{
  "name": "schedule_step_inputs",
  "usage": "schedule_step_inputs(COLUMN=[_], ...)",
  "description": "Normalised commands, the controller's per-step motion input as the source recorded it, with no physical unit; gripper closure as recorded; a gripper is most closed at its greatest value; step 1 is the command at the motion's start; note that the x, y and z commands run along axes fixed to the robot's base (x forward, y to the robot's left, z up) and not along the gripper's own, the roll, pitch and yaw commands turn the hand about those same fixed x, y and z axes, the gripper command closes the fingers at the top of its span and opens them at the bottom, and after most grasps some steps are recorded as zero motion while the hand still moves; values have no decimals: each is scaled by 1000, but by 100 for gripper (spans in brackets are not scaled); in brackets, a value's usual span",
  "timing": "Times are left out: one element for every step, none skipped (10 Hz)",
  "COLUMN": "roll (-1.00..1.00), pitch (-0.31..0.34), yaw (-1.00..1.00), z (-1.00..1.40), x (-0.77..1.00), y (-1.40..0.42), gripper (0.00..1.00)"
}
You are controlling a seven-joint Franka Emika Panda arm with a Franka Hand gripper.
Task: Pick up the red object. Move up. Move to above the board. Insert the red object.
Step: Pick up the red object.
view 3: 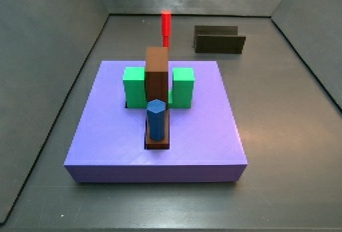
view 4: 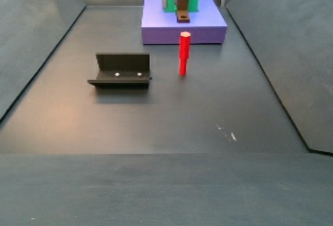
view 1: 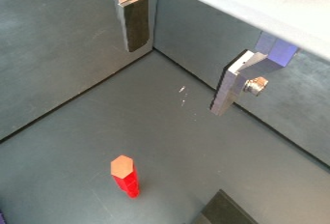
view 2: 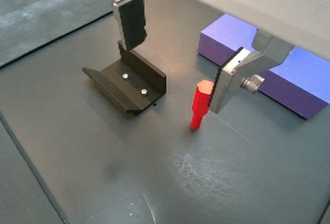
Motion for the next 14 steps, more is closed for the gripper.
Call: schedule_step_inputs(roll=[0,-71,-86,-77,-116,-127,0,0,0,-116,-229,-209,-190,-169], pitch=[-7,-56,-89,-90,-60,-36,-24,0,0,0,-113,-139,-140,-109], yaw=[0,0,-174,-131,-91,0,114,20,0,0,-43,-14,-11,0], z=[0,-66,-326,-294,-209,-137,-26,-26,-71,-140,-240,-269,-271,-260], x=[0,0,-306,-257,-111,0,109,306,386,320,146,43,0,0], y=[0,6,626,751,803,337,-754,-971,-983,-760,-514,-369,-323,-226], gripper=[0,0,0,0,0,0,0,0,0,0,0,0,0,0])
